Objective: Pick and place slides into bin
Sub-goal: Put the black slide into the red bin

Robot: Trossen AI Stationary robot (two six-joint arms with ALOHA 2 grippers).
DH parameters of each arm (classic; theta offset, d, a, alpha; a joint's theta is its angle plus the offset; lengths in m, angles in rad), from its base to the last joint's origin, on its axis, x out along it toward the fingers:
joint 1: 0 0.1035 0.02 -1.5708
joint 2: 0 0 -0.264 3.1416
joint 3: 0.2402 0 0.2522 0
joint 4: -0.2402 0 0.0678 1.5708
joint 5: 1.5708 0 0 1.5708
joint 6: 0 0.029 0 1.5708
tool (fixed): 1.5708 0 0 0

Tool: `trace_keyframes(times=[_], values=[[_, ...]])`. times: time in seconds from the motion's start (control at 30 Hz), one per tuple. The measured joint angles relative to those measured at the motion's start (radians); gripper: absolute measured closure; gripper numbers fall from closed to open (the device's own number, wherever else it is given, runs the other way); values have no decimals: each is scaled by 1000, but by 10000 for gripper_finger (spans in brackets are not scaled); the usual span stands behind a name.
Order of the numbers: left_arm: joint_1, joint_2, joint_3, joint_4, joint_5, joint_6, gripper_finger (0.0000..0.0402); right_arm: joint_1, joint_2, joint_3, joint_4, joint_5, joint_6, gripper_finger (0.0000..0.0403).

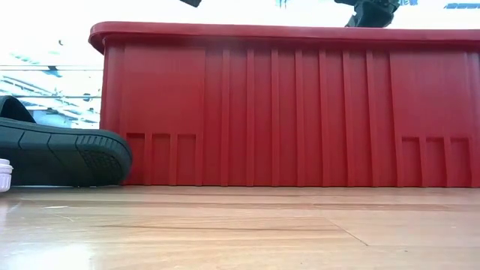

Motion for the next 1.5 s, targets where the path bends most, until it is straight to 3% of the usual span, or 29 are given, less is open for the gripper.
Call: trace_keyframes(times=[0.13, 0.33, 0.57, 0.73, 1.07, 1.17, 1.5], values=[[65, 0, 0, 1, 1, 0, 282, 0, 0, 1, -62, -1, -24, 403], [169, 0, 0, 22, 95, -2, 282, -1, 4, 1, -151, 5, -82, 403], [254, 0, 0, 96, 218, -1, 282, -28, 73, 1, -136, 134, -211, 403], [280, 0, 0, 104, 231, 0, 282, -33, 129, 5, -170, 139, -353, 403], [290, 0, 0, 104, 230, 10, 282, -41, 229, 235, -299, 128, -382, 403], [290, 0, 0, 104, 229, 24, 282, -75, 256, 292, -327, 78, -419, 403], [290, 0, 0, 106, 267, 61, 282, -165, 432, 531, -527, 80, -525, 403]])
